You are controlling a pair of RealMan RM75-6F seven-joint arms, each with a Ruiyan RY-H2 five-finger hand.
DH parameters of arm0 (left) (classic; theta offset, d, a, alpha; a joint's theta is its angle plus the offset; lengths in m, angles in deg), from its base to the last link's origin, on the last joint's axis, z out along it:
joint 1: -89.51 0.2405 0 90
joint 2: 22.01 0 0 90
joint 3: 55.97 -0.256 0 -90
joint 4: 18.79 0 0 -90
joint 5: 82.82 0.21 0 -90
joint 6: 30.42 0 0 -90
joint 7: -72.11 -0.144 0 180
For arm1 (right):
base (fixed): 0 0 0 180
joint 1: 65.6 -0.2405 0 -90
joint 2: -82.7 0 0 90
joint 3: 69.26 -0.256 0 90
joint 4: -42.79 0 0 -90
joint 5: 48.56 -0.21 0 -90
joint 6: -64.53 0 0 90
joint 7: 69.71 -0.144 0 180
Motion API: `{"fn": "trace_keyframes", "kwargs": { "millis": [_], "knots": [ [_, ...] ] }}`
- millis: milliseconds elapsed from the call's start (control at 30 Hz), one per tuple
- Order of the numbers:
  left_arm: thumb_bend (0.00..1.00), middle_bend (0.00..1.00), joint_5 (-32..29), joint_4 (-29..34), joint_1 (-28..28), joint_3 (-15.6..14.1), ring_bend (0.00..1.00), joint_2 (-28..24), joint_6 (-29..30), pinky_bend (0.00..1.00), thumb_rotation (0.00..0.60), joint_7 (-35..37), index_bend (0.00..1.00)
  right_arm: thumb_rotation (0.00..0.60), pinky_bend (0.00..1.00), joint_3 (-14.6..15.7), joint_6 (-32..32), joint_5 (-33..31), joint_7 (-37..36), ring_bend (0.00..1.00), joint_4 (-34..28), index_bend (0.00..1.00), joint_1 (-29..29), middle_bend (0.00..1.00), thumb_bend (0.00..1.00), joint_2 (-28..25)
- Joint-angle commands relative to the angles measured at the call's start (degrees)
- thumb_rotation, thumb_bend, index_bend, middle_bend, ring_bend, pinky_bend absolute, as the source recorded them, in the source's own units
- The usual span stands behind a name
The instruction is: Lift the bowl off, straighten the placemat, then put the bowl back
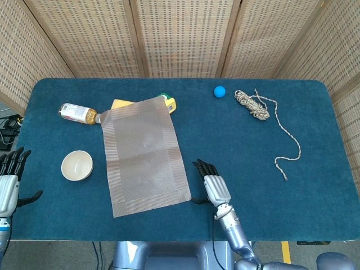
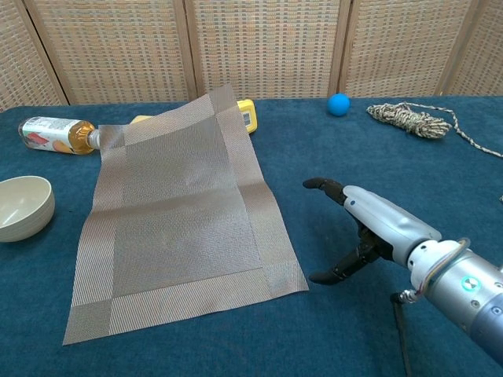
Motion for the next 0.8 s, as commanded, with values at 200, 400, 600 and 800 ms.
{"fn": "trace_keyframes", "kwargs": {
  "millis": [200, 400, 600, 800],
  "knots": [
    [0.12, 0.0, 0.6, 0.2, 0.4, 0.1, 0.0, -0.2, 0.5, 0.0, 0.6, 0.3, 0.0, 0.6, 0.0, 1.7, -1.2, 2.4, -0.8, 0.0, 0.8, 0.0, 0.6, 0.0, 0.11, 0.3],
    [0.12, 0.0, 0.8, 0.4, 0.6, 0.2, 0.0, -0.6, 0.6, 0.0, 0.6, 0.9, 0.0, 0.6, 0.0, 2.3, -1.4, 3.6, -1.2, 0.0, 2.0, 0.0, 0.5, 0.0, 0.1, 1.4],
    [0.12, 0.0, 0.5, 0.5, 0.9, 0.8, 0.0, -1.2, 1.0, 0.0, 0.6, 2.3, 0.0, 0.6, 0.0, 2.0, -1.2, 3.2, -1.1, 0.0, 3.3, 0.0, 0.4, 0.0, 0.1, 2.3],
    [0.12, 0.0, 0.5, 0.4, 1.0, 0.9, 0.0, -1.5, 1.0, 0.0, 0.6, 2.9, 0.0, 0.6, 0.0, 1.9, -1.1, 3.2, -1.0, 0.0, 3.7, 0.0, 0.3, 0.0, 0.11, 2.6]
  ]
}}
